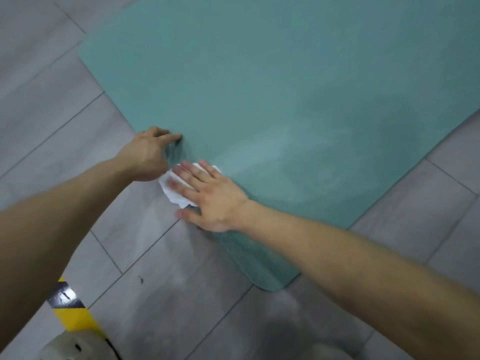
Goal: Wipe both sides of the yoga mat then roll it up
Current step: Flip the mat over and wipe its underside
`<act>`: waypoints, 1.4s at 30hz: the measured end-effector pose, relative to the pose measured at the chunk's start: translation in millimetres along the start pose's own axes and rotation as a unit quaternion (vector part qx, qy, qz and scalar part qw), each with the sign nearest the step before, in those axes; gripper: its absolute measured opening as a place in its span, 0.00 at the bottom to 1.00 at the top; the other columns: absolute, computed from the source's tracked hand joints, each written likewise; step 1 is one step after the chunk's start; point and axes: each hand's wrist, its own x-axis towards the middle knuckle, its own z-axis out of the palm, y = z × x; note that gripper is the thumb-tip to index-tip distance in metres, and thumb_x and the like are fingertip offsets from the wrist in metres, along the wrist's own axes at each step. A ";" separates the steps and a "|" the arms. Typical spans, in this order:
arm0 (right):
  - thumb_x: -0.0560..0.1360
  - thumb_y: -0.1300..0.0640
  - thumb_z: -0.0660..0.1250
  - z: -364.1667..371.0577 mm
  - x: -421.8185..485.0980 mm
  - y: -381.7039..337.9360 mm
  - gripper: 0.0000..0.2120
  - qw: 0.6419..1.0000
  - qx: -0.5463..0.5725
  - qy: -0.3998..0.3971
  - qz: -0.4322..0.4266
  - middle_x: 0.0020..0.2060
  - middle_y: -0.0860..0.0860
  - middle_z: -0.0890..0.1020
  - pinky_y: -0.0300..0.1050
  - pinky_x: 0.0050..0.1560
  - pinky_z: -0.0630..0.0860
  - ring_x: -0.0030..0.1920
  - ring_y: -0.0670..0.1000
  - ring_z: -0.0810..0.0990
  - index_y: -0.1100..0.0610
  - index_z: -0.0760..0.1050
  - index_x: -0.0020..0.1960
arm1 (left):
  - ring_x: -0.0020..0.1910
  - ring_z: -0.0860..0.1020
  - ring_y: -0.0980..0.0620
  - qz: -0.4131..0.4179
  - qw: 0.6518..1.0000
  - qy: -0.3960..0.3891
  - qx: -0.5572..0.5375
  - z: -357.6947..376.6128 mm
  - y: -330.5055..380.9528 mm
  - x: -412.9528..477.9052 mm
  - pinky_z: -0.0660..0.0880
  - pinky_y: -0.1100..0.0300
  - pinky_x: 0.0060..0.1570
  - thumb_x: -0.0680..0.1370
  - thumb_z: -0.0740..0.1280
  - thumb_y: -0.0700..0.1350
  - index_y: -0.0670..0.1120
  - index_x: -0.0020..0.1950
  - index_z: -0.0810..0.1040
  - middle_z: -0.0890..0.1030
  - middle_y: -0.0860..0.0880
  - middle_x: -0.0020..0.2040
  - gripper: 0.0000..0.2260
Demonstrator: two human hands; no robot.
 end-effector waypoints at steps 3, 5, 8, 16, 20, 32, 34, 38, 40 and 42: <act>0.85 0.35 0.46 -11.2 -18.8 37.6 0.35 0.997 0.018 0.029 0.071 0.86 0.51 0.51 0.55 0.84 0.44 0.85 0.52 0.47 0.51 0.49 0.86 | 0.78 0.65 0.39 0.006 1.000 -0.019 0.012 -5.1 4.0 1.4 0.62 0.46 0.79 0.75 0.65 0.37 0.55 0.82 0.66 0.65 0.44 0.80 0.35; 0.84 0.34 0.43 -24.9 -49.2 98.4 0.36 0.977 0.025 0.058 0.206 0.86 0.50 0.49 0.54 0.84 0.42 0.85 0.51 0.44 0.50 0.46 0.87 | 0.78 0.65 0.39 0.009 0.999 -0.026 0.023 -8.4 3.5 4.4 0.63 0.46 0.79 0.75 0.65 0.38 0.57 0.82 0.65 0.66 0.44 0.79 0.35; 0.84 0.33 0.42 -41.5 -82.5 155.0 0.37 0.960 0.011 0.026 0.279 0.86 0.49 0.45 0.54 0.84 0.40 0.85 0.50 0.41 0.49 0.42 0.86 | 0.79 0.64 0.41 0.031 0.995 -0.086 0.047 -26.6 -4.5 7.9 0.60 0.50 0.80 0.76 0.64 0.37 0.58 0.83 0.63 0.64 0.45 0.80 0.36; 0.80 0.26 0.41 -85.3 -65.6 135.9 0.45 0.948 -0.036 -0.183 0.257 0.84 0.53 0.36 0.60 0.83 0.35 0.84 0.54 0.33 0.53 0.35 0.85 | 0.85 0.54 0.49 0.095 0.977 -0.176 0.071 -28.9 -34.3 16.8 0.52 0.55 0.82 0.81 0.70 0.50 0.64 0.84 0.54 0.49 0.50 0.87 0.36; 0.83 0.30 0.40 -107.5 -57.6 131.3 0.38 0.959 -0.050 -0.181 0.214 0.85 0.49 0.38 0.55 0.83 0.36 0.84 0.51 0.36 0.48 0.39 0.86 | 0.81 0.63 0.48 0.104 0.983 -0.136 0.060 -29.1 -31.7 15.8 0.61 0.53 0.79 0.82 0.68 0.53 0.65 0.83 0.58 0.54 0.50 0.85 0.32; 0.82 0.36 0.39 -7.7 81.3 -39.2 0.36 0.968 0.067 0.038 0.238 0.86 0.49 0.48 0.59 0.83 0.41 0.85 0.50 0.42 0.50 0.47 0.87 | 0.59 0.79 0.47 0.105 0.990 -0.040 0.082 -62.1 -29.3 41.2 0.75 0.55 0.62 0.78 0.63 0.42 0.57 0.62 0.84 0.83 0.53 0.65 0.18; 0.83 0.35 0.40 -9.8 60.9 -10.4 0.35 0.965 0.061 0.057 0.248 0.86 0.48 0.48 0.57 0.83 0.43 0.85 0.49 0.43 0.50 0.48 0.86 | 0.59 0.78 0.47 0.098 0.995 0.012 0.012 -55.1 -35.1 48.4 0.73 0.56 0.62 0.80 0.64 0.40 0.53 0.71 0.78 0.83 0.50 0.65 0.20; 0.84 0.33 0.43 -22.2 -17.1 96.6 0.38 0.895 0.030 0.075 0.440 0.86 0.51 0.44 0.57 0.84 0.41 0.85 0.52 0.42 0.52 0.43 0.86 | 0.78 0.65 0.37 0.103 0.989 0.105 0.001 -32.9 -52.8 66.9 0.62 0.46 0.79 0.83 0.65 0.47 0.52 0.81 0.67 0.64 0.40 0.81 0.26; 0.82 0.30 0.42 -32.3 -36.0 125.8 0.41 0.843 0.047 0.071 0.532 0.86 0.53 0.43 0.59 0.84 0.40 0.85 0.53 0.41 0.53 0.43 0.86 | 0.80 0.62 0.37 0.108 0.988 0.107 0.032 -18.3 -65.8 73.7 0.60 0.45 0.80 0.85 0.61 0.50 0.52 0.84 0.61 0.60 0.40 0.84 0.27; 0.81 0.28 0.42 -35.7 -19.3 111.5 0.43 0.818 0.076 0.067 0.567 0.85 0.54 0.41 0.61 0.83 0.38 0.85 0.54 0.38 0.53 0.41 0.86 | 0.80 0.62 0.38 0.115 0.985 0.118 0.052 -5.0 -71.3 75.3 0.61 0.42 0.78 0.85 0.59 0.53 0.55 0.85 0.59 0.59 0.43 0.84 0.27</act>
